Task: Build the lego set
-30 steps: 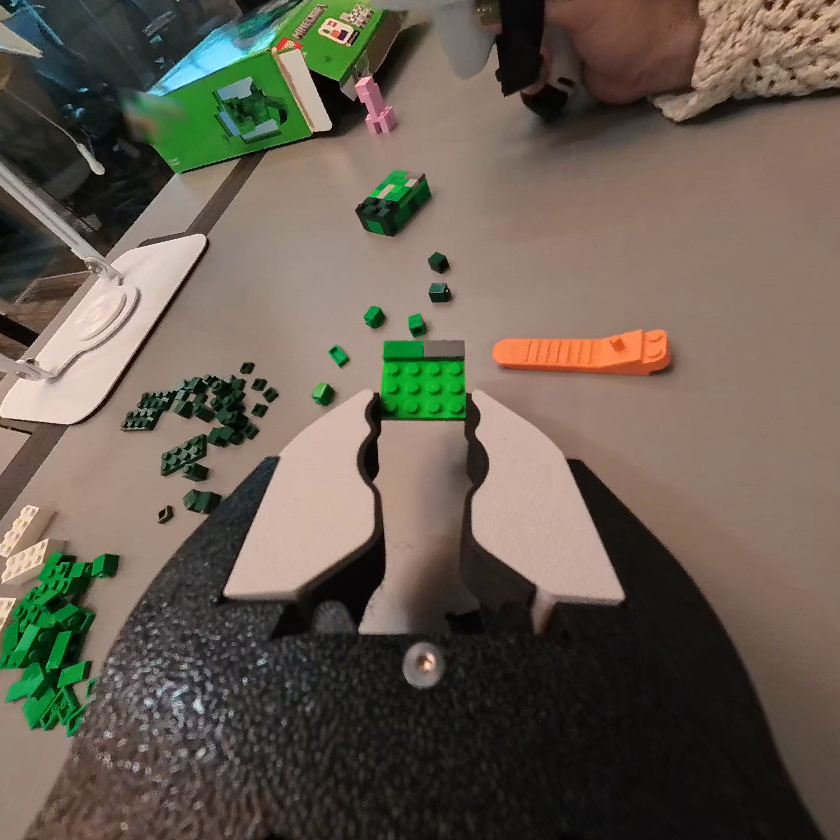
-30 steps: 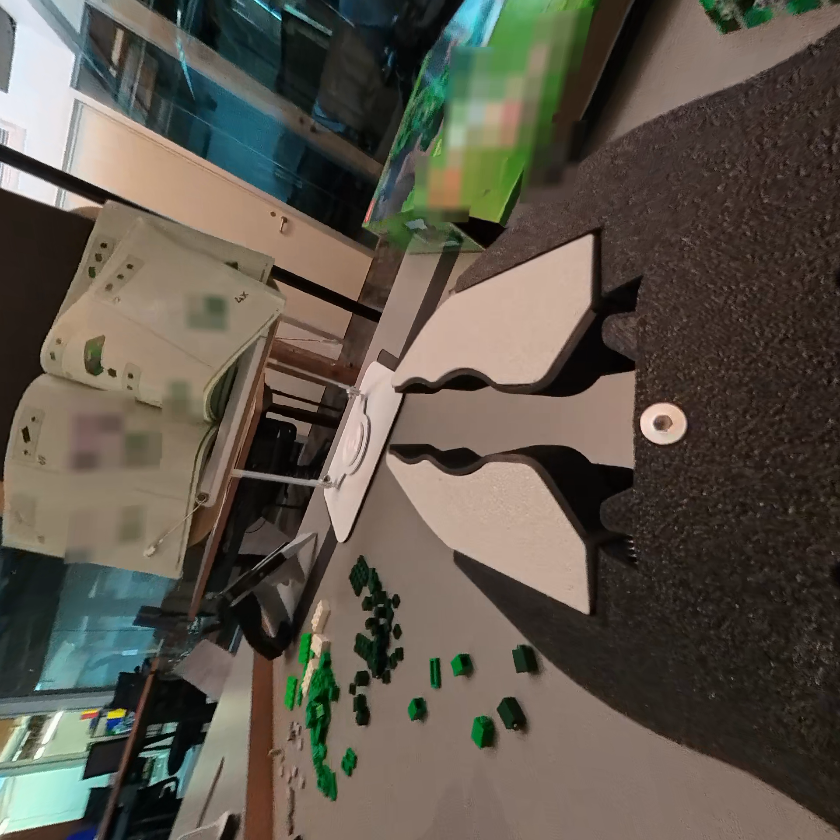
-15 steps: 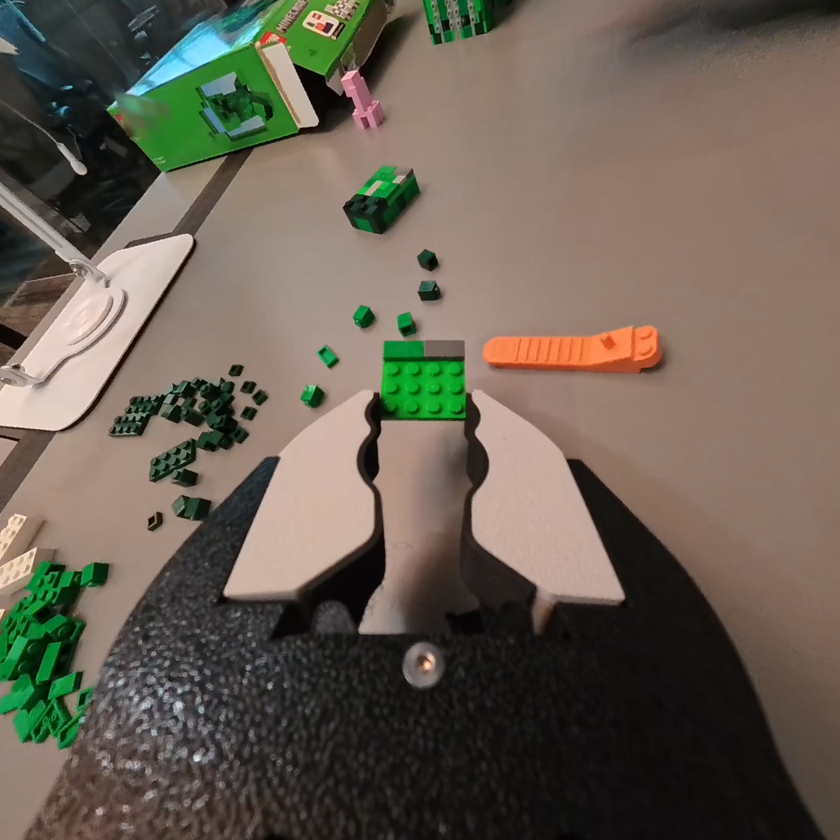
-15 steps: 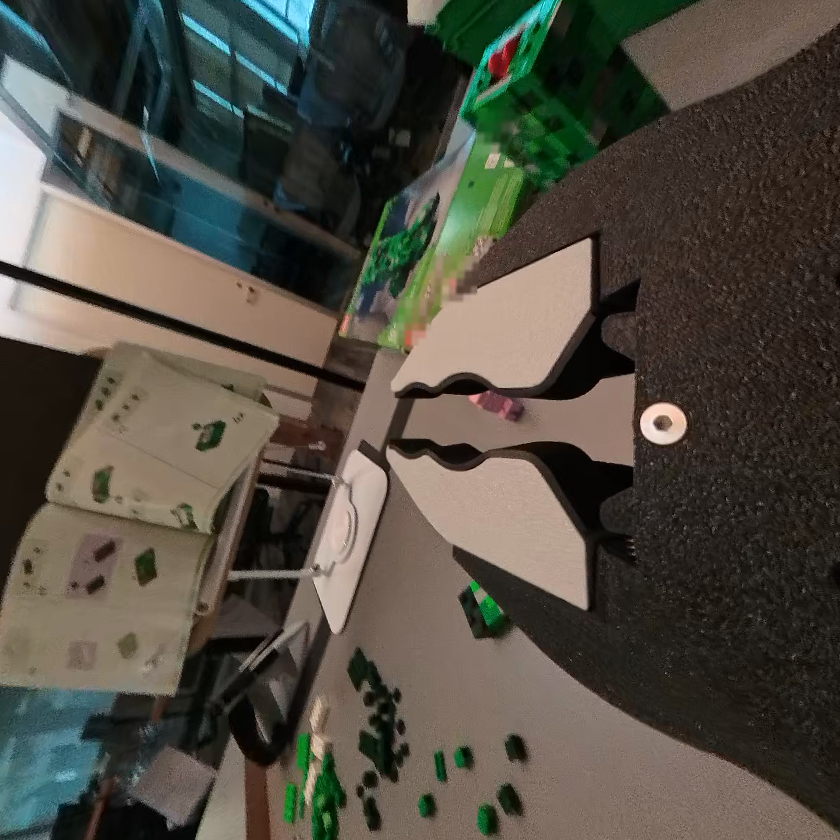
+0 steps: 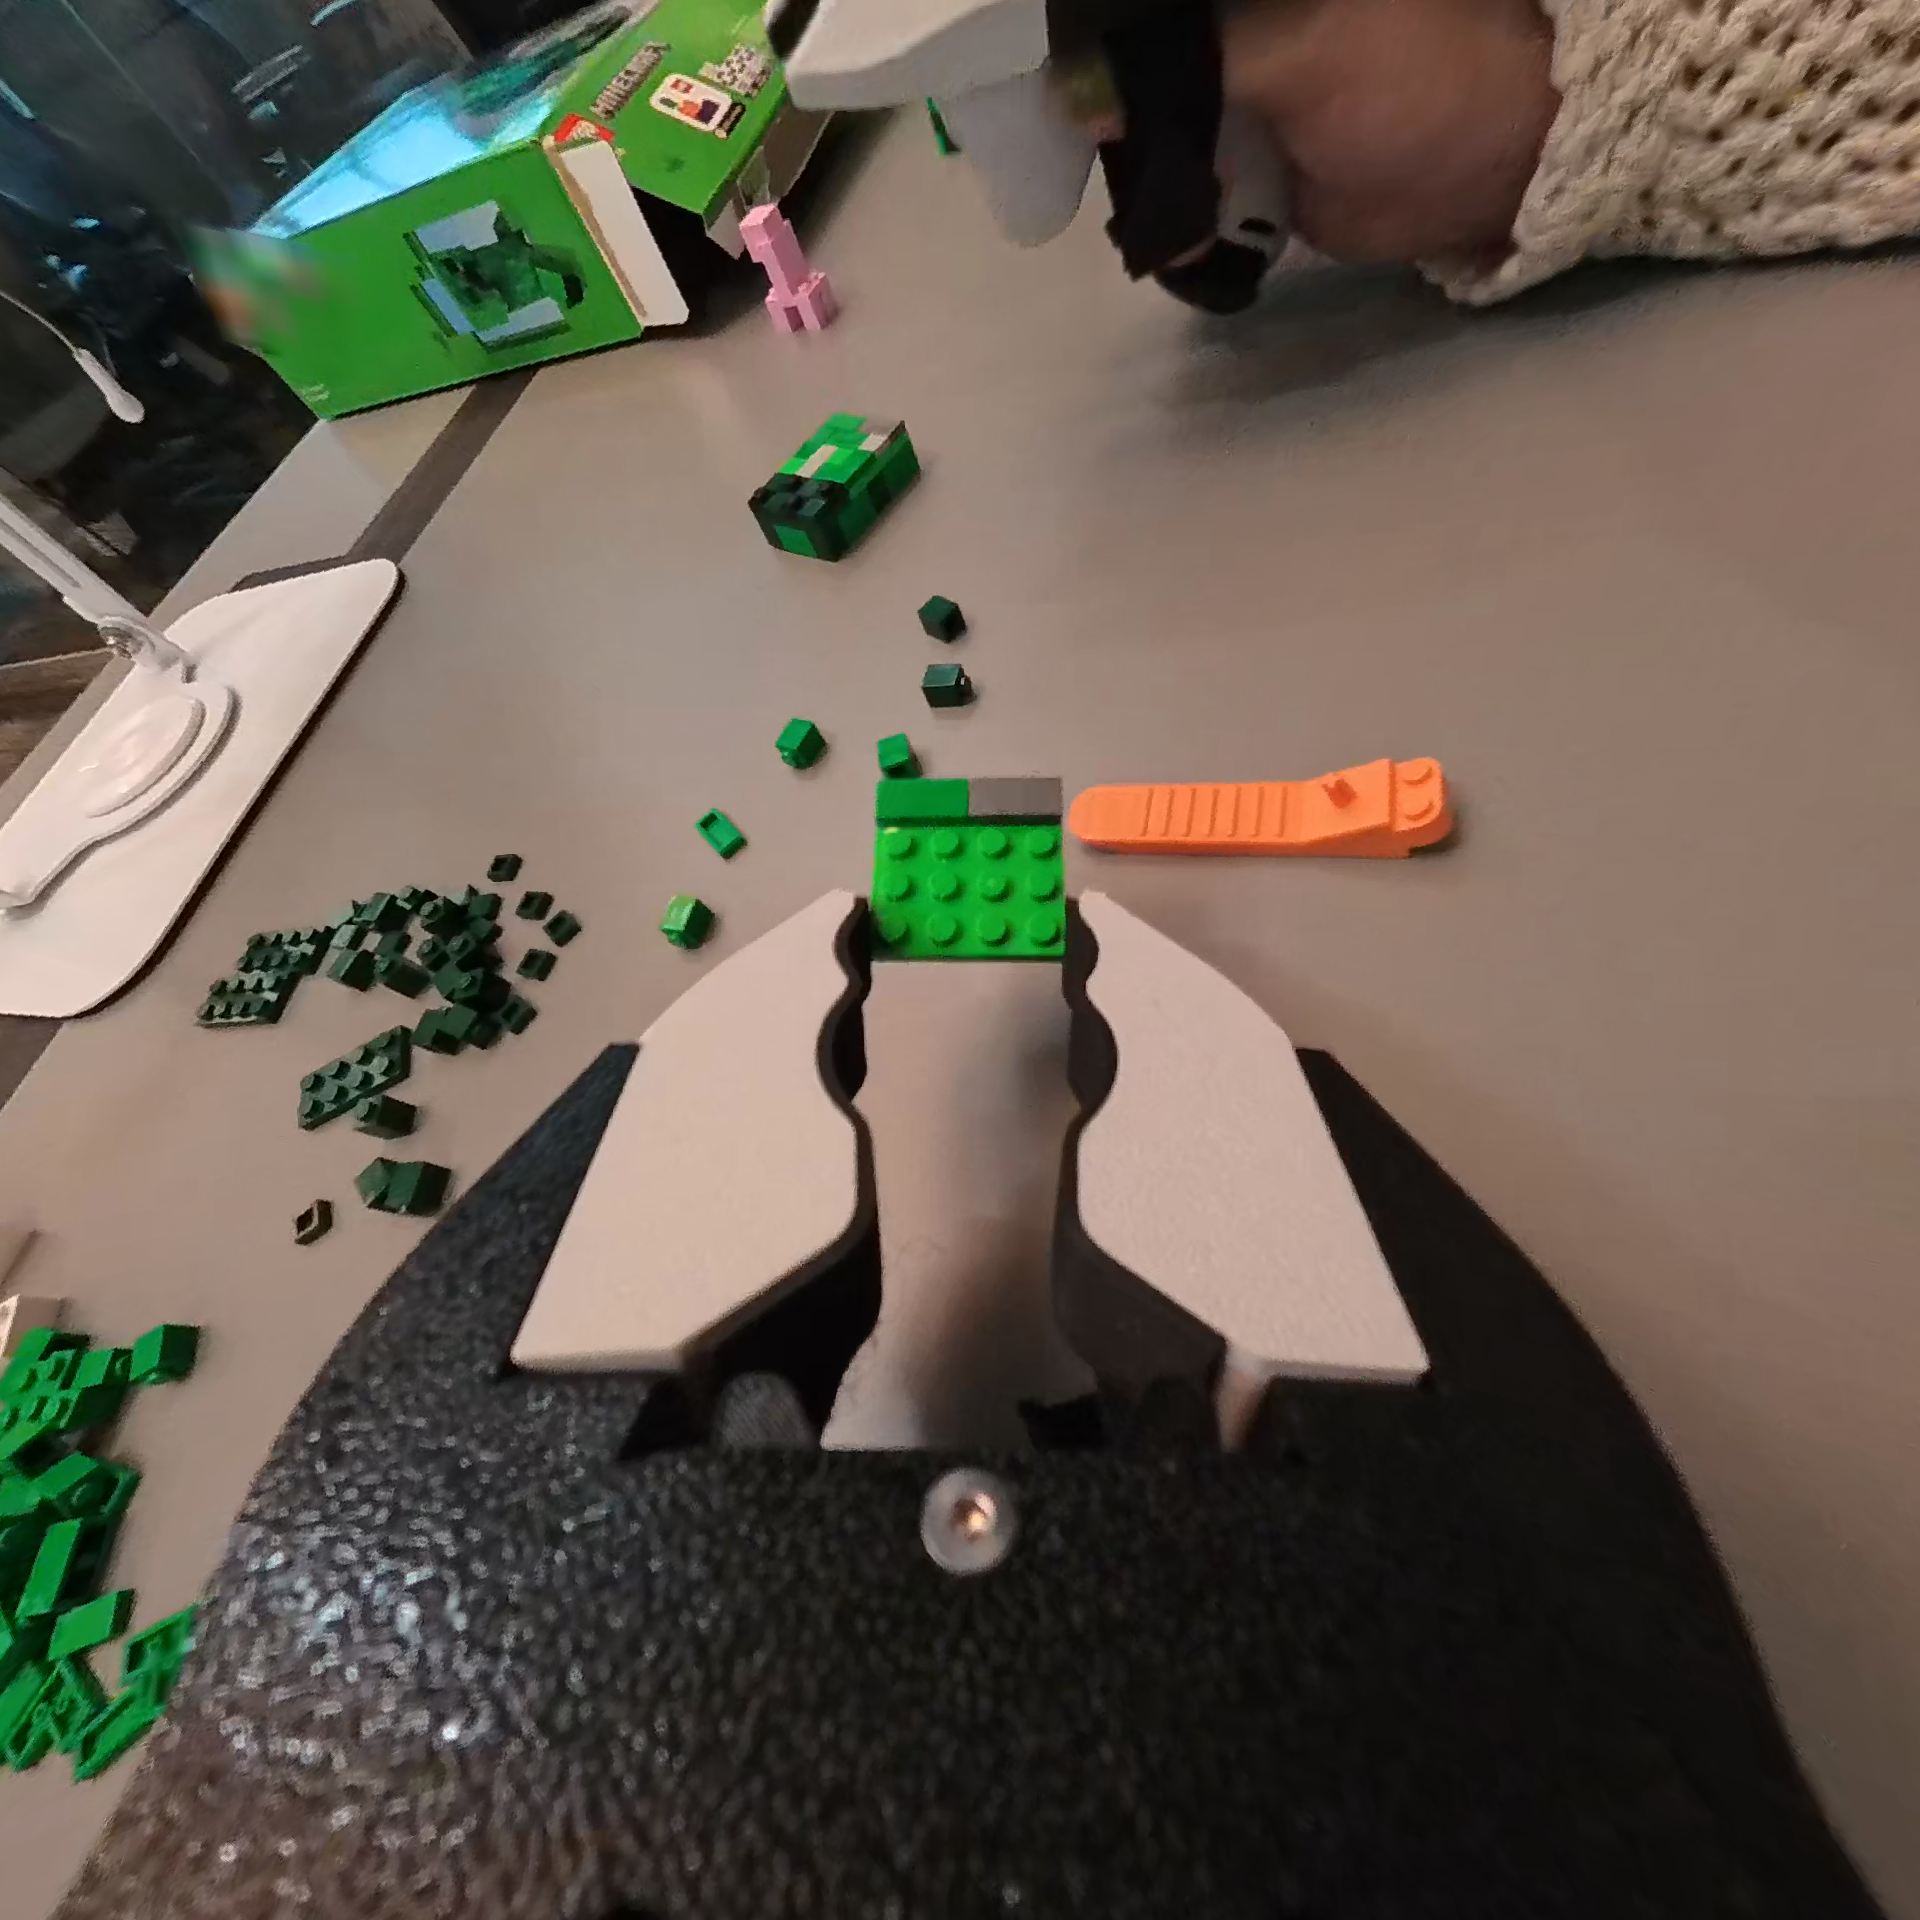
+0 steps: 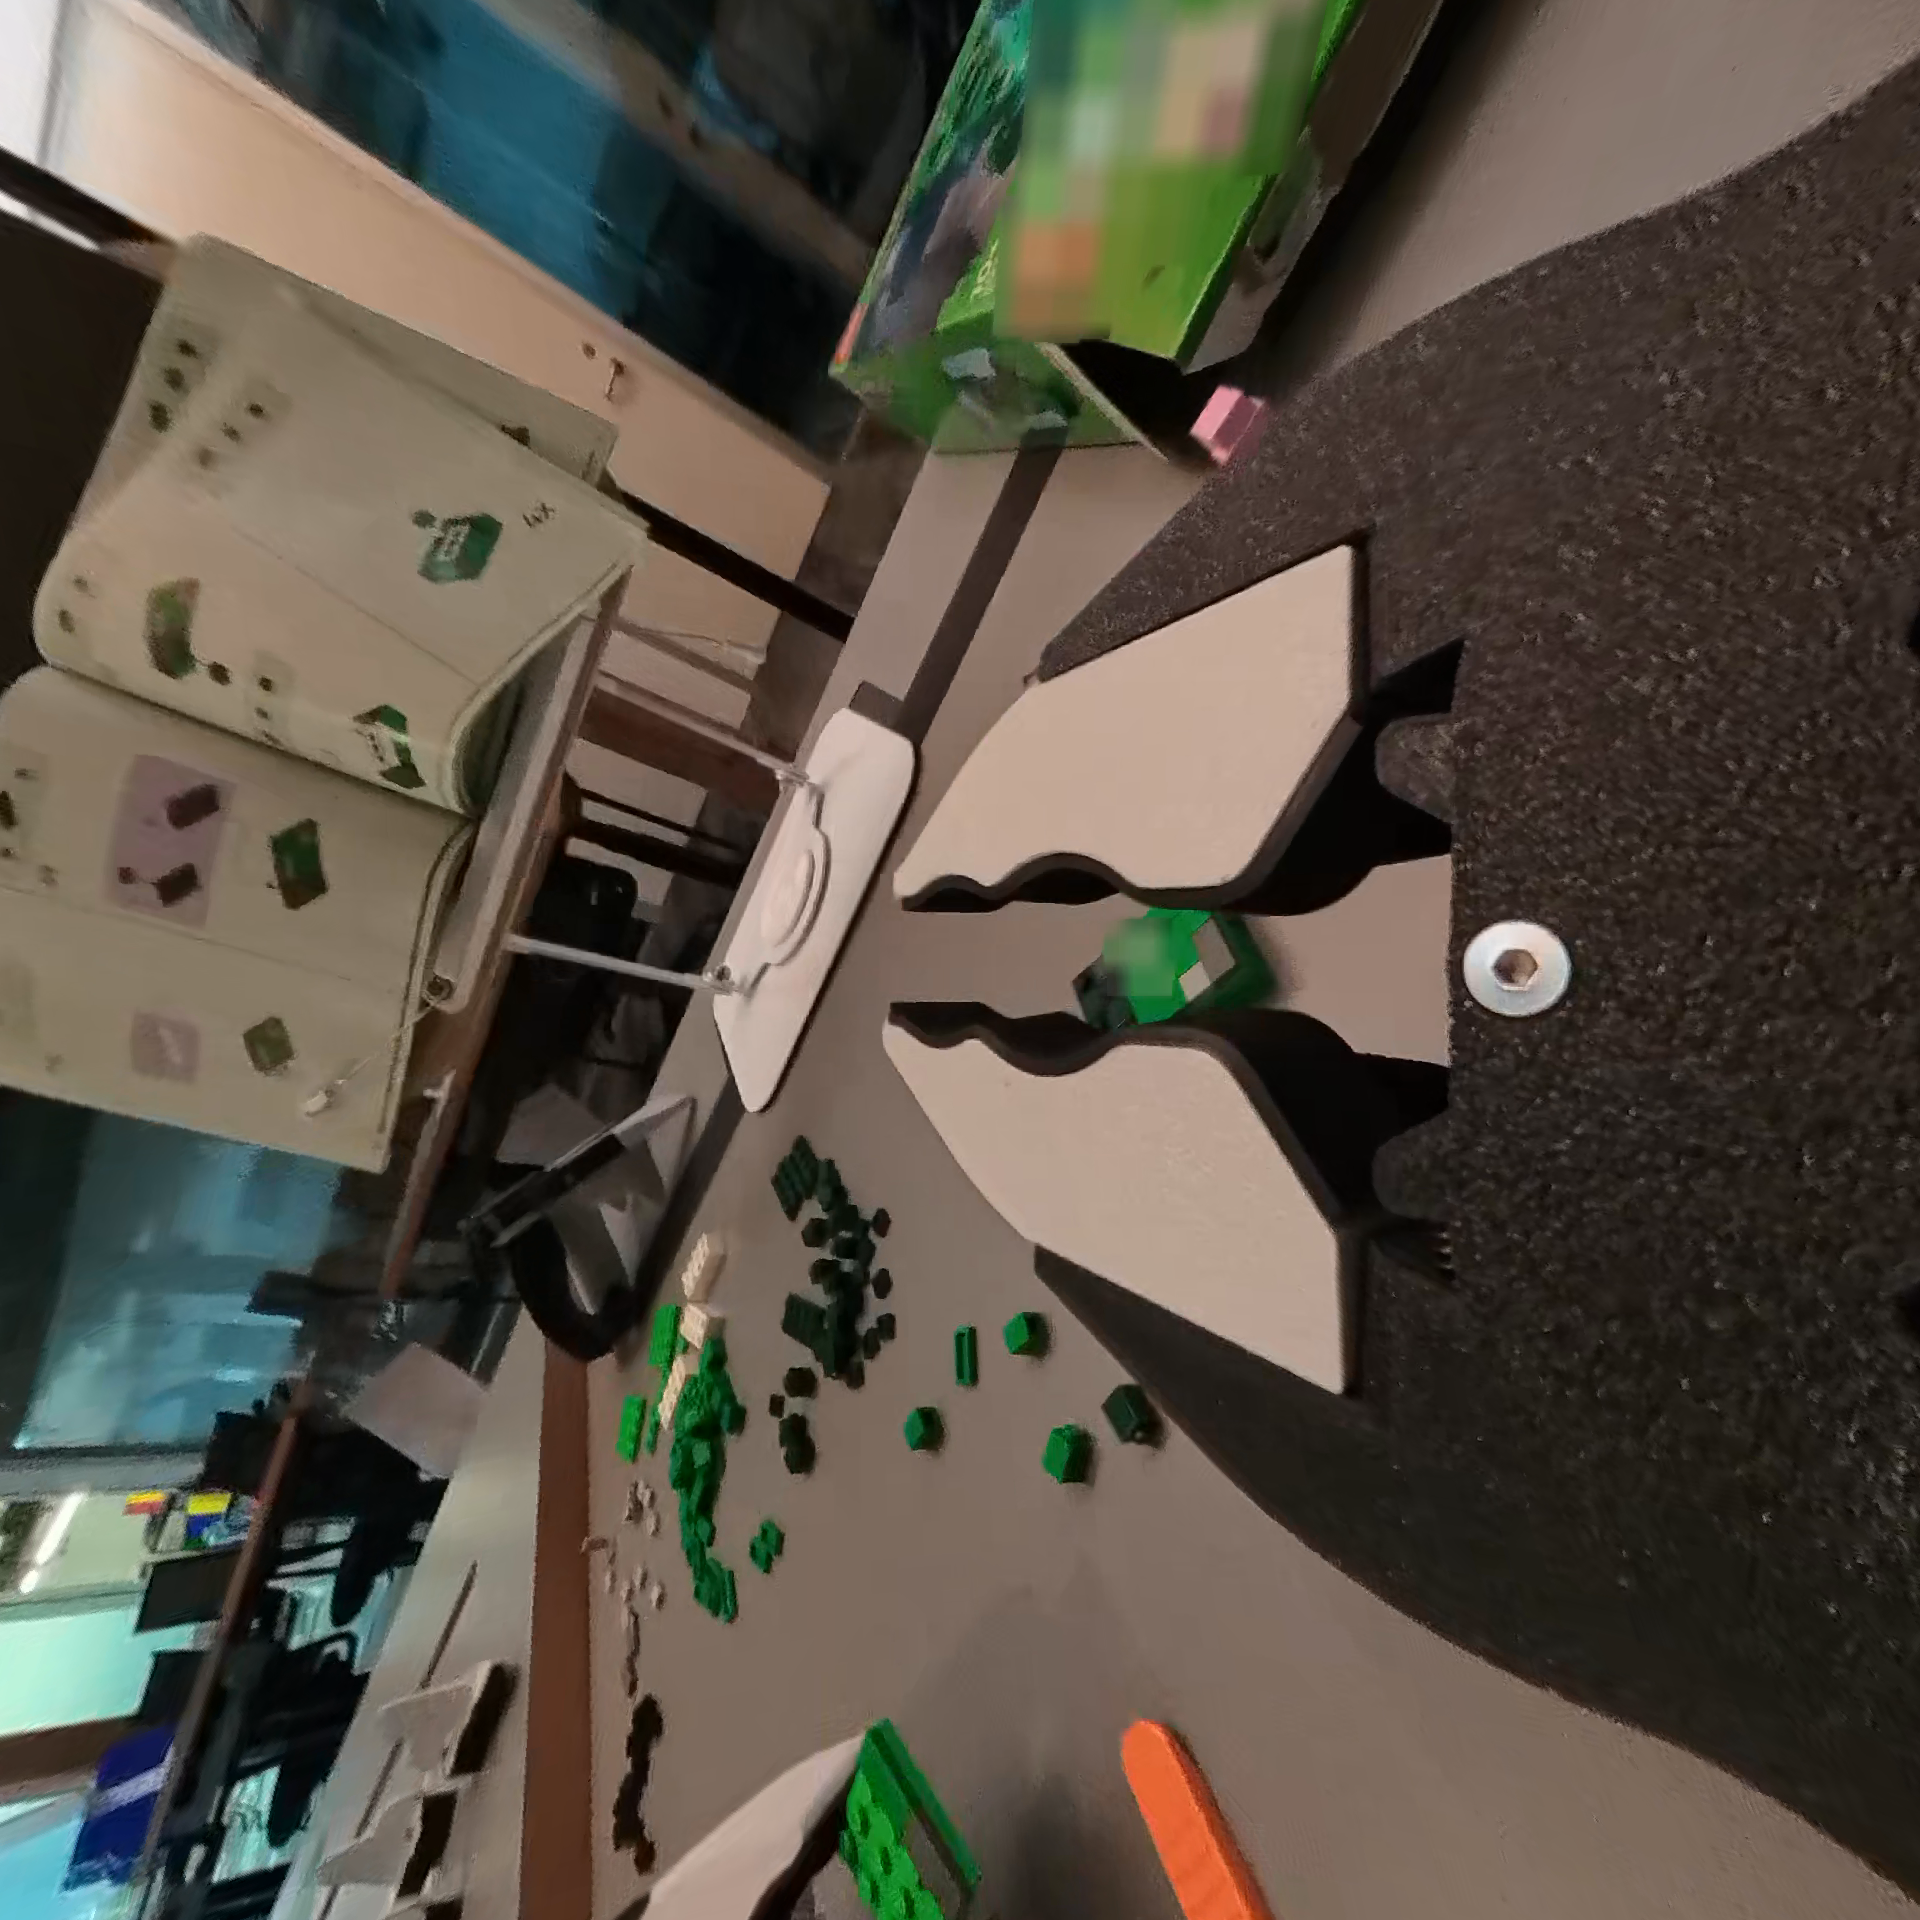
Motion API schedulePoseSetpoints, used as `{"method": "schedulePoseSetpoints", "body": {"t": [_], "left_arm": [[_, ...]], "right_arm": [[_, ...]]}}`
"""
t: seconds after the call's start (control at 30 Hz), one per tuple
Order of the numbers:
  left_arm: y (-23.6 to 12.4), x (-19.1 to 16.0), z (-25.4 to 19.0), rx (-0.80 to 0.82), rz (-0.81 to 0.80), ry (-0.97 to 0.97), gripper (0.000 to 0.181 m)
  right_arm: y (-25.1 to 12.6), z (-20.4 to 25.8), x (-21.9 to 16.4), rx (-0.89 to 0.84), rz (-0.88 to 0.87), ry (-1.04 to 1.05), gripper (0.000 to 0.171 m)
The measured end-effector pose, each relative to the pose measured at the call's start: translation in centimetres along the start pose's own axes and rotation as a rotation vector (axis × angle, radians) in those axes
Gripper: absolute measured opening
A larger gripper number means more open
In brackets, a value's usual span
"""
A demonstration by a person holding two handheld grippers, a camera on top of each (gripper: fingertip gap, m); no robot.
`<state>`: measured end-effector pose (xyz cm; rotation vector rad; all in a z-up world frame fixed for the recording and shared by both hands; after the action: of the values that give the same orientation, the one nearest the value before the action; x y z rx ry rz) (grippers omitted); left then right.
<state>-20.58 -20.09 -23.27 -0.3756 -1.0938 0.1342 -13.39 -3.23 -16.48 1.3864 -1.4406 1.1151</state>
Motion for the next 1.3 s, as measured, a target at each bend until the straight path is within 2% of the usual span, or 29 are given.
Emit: {"method": "schedulePoseSetpoints", "body": {"t": [0.2, 0.47, 0.77, 1.17, 1.3], "left_arm": [[0.3, -0.4, -0.3, 0.009, 0.023, 0.048, 0.035], [0.3, -0.5, -0.1, 0.018, 0.027, 0.049, 0.035], [0.3, -0.6, 0.0, 0.023, 0.033, 0.044, 0.035], [0.3, -0.6, 0.0, 0.025, 0.037, 0.047, 0.035], [0.3, -0.6, 0.1, 0.031, 0.039, 0.045, 0.035]], "right_arm": [[0.7, 0.5, -0.5, -0.005, 0.012, -0.007, 0.013], [-1.0, -1.4, 0.4, -0.134, -0.065, -0.001, 0.012], [-0.9, -1.5, 0.1, -0.127, -0.054, 0.024, 0.010], [-0.3, -0.9, -0.3, -0.076, -0.025, 0.035, 0.008], [1.7, 1.1, -0.4, 0.066, 0.036, 0.078, 0.025]]}}
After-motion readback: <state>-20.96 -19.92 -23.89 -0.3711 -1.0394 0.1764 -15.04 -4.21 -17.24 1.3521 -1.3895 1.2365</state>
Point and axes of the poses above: each gripper's, where its closed fingertips meet, y out along the fingers, x out of its top, z = x × y across the jaws, the point moved 1 cm from there along -y, back along the fingers, and after that the axes turned 14 degrees about x, right-handed, at the moved point
